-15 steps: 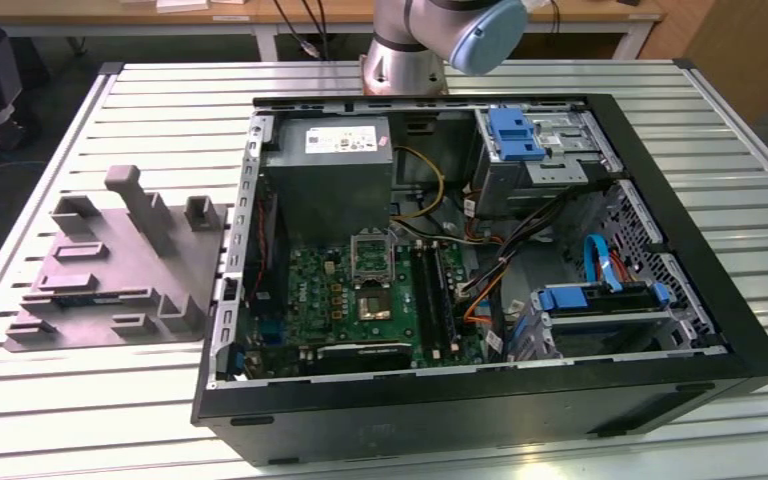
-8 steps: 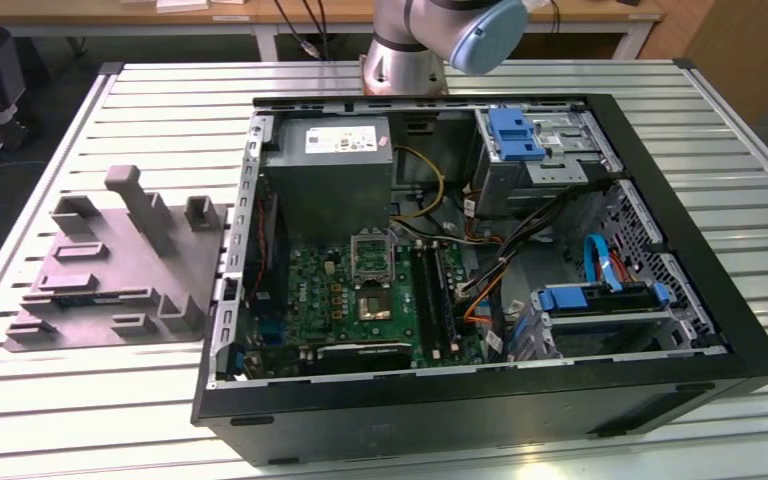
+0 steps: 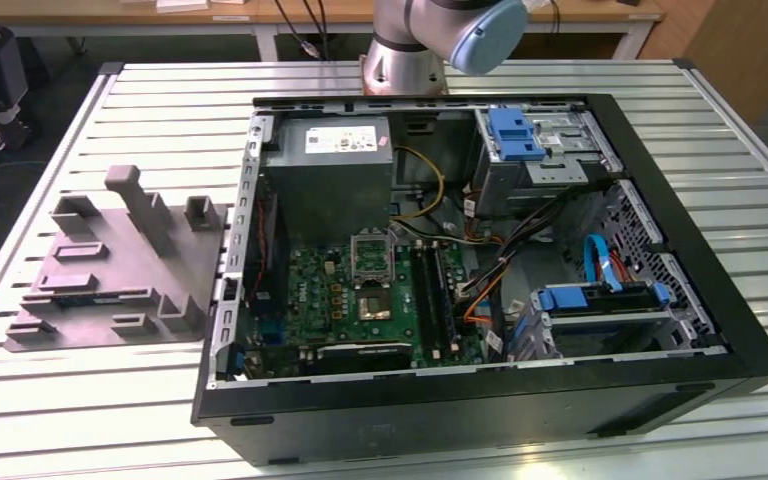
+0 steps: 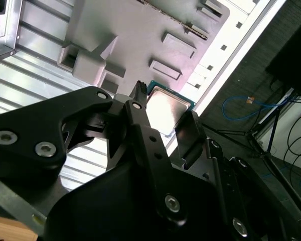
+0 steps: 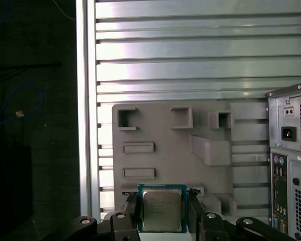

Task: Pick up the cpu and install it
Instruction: 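Pick up the cpu and move it towards the insertion slot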

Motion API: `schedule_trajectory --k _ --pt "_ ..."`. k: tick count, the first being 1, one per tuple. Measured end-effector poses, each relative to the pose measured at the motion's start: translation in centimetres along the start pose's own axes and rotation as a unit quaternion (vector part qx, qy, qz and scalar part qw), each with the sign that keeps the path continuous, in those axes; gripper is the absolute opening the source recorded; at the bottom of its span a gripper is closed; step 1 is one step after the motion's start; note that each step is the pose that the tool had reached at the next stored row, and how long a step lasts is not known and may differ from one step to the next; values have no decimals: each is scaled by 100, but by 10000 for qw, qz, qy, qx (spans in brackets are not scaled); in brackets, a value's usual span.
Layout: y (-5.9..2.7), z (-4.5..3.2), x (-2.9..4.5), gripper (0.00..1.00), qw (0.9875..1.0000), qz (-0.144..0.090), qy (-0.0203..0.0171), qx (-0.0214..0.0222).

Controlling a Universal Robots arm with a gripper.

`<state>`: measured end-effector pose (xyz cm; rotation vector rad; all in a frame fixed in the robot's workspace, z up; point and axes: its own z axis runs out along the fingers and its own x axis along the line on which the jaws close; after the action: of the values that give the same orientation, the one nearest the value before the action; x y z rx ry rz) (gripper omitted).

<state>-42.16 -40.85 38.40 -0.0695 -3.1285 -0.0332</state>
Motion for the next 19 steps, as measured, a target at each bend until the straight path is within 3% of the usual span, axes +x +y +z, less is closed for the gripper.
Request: schedule_trajectory --k 19 --pt "1 -56 0 47 10000 0 1 0"
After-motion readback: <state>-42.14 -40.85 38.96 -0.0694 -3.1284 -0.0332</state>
